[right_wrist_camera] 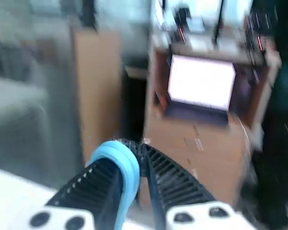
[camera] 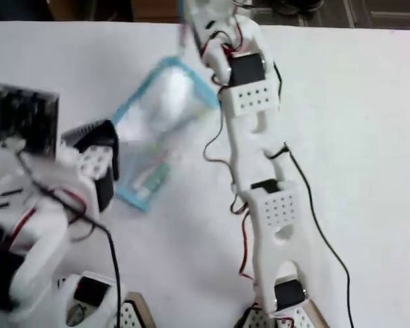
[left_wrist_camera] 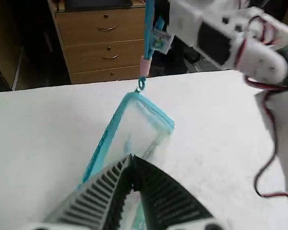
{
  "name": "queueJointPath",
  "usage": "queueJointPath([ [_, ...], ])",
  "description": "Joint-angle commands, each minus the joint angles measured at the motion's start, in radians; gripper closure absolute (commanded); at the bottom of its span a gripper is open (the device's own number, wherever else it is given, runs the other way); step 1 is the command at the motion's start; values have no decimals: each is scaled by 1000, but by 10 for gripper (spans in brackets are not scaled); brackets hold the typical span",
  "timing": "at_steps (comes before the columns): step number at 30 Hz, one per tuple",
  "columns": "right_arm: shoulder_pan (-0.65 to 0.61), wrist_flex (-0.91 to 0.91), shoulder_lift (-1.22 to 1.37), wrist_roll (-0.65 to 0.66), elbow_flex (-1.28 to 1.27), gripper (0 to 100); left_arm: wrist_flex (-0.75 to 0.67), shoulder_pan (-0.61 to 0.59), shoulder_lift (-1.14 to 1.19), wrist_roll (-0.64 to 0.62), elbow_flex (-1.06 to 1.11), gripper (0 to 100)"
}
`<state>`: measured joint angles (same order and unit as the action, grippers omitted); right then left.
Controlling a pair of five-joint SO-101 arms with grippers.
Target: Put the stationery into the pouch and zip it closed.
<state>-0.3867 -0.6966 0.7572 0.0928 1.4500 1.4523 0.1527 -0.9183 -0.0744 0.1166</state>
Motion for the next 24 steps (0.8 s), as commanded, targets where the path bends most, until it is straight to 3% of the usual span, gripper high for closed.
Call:
queueJointPath([
  [1, -61, -1, -113, 12, 141, 982, -74, -21, -2, 5, 41, 911],
  [6, -114, -2, -188, 12, 190, 982, -71, -53, -2, 104, 44, 883],
  [10, -151, -35, -260, 14, 189, 982, -28, -101, -2, 104, 49, 814],
  [16, -191, -48, -311, 14, 192, 982, 9, -101, -2, -41, 41, 712],
  [24, -251, -48, -377, 14, 189, 982, -18, -101, -1, -40, 51, 710],
])
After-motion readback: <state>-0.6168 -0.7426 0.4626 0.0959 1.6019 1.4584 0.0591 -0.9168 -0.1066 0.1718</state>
